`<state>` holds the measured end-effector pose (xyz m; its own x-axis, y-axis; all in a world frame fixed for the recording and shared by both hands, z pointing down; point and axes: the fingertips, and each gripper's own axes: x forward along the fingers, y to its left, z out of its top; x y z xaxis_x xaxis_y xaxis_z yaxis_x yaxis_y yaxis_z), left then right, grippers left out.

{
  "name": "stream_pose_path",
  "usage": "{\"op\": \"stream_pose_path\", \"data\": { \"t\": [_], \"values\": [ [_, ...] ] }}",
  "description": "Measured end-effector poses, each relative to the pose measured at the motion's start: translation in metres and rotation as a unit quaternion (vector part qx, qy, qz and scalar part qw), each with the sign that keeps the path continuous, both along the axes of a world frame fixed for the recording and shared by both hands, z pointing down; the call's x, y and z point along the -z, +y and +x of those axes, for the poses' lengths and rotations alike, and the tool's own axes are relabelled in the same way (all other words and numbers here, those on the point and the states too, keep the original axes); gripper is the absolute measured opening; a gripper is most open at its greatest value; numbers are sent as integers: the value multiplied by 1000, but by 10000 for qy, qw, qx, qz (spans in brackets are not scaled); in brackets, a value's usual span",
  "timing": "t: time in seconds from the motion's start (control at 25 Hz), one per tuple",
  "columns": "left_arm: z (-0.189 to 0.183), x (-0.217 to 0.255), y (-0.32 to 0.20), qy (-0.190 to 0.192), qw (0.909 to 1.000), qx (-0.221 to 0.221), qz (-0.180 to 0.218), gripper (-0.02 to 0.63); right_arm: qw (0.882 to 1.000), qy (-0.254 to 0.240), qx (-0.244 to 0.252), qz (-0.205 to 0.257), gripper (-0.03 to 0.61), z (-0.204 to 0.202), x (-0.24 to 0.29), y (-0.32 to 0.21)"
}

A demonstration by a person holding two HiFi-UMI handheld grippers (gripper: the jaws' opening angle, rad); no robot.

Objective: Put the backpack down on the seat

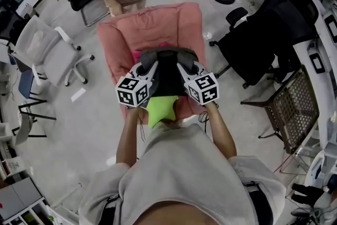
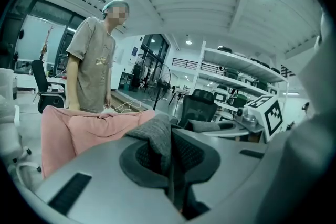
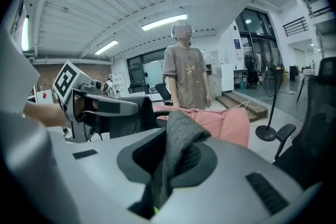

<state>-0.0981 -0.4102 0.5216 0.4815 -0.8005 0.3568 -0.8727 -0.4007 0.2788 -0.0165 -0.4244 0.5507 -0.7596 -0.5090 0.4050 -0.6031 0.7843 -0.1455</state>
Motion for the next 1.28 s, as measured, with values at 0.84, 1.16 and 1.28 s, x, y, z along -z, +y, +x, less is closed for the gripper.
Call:
{"op": "stream_pose_path", "data": {
  "t": [0.84,1.16,1.28],
  "values": [
    [-39,-57,-121,288,9978,-420,-434,32,9979,333,-352,-431,29,-44,-58,-123],
    [-37,-81,-156,276,9964,-532,-595,33,9965,348,-490,-584,31,-44,-85,-159],
    [-38,-90,-165,285,9958,-568,-665,32,9957,363,-548,-648,32,-44,-95,-170]
  ]
}}
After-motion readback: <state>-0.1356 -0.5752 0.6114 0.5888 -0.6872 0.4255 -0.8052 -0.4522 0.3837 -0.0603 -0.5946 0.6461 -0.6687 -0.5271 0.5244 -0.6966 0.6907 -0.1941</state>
